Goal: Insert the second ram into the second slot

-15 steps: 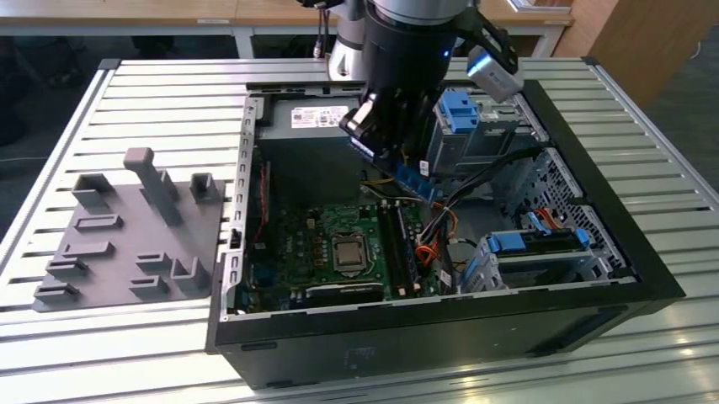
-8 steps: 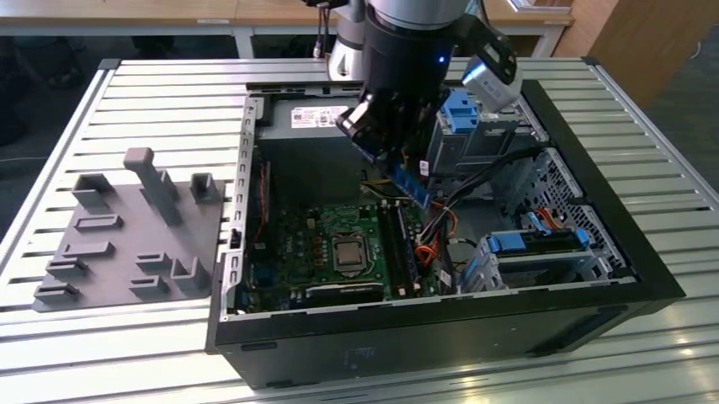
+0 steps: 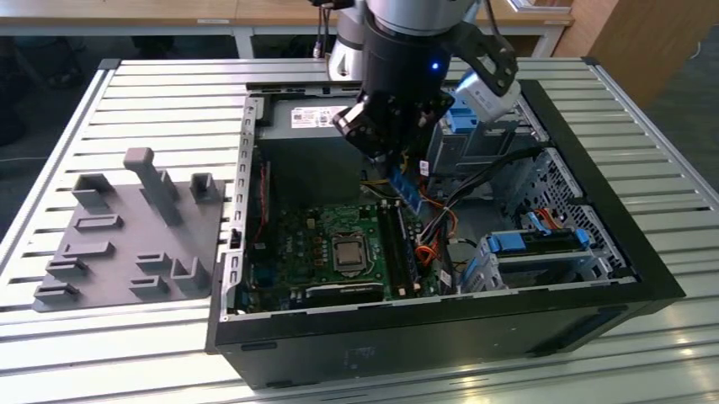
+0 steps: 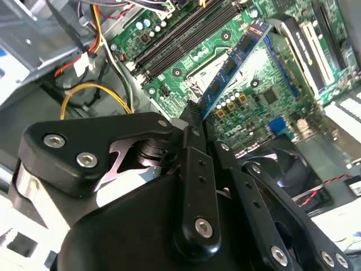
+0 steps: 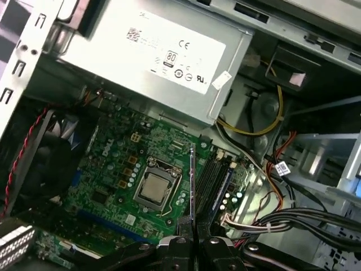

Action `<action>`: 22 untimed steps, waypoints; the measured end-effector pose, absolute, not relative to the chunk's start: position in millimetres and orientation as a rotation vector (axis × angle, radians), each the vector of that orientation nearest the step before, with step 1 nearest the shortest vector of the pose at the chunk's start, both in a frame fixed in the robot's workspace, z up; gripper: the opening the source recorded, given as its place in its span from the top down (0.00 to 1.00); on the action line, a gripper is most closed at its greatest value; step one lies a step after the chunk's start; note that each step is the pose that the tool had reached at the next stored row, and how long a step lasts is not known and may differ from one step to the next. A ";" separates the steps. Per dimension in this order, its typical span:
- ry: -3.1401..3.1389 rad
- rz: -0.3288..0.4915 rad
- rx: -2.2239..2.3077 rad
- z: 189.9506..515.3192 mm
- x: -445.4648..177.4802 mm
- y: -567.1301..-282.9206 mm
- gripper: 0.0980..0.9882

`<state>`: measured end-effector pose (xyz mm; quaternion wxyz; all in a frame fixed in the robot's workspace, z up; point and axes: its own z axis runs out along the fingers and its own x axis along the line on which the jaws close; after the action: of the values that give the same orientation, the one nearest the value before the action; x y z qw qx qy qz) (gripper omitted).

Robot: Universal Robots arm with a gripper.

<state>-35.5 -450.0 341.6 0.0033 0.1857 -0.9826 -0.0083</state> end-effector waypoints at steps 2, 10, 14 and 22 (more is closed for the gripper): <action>-3.091 -0.025 0.527 340.5 -35.5 -450.0 0.95; -3.122 -0.021 0.302 336.2 -35.5 -450.0 0.95; -3.132 -0.019 0.189 334.1 -35.5 -450.0 0.95; -3.137 -0.016 0.059 325.8 -33.6 -450.0 0.95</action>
<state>-33.6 -450.0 325.8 0.0018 0.0187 -0.9998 -0.0052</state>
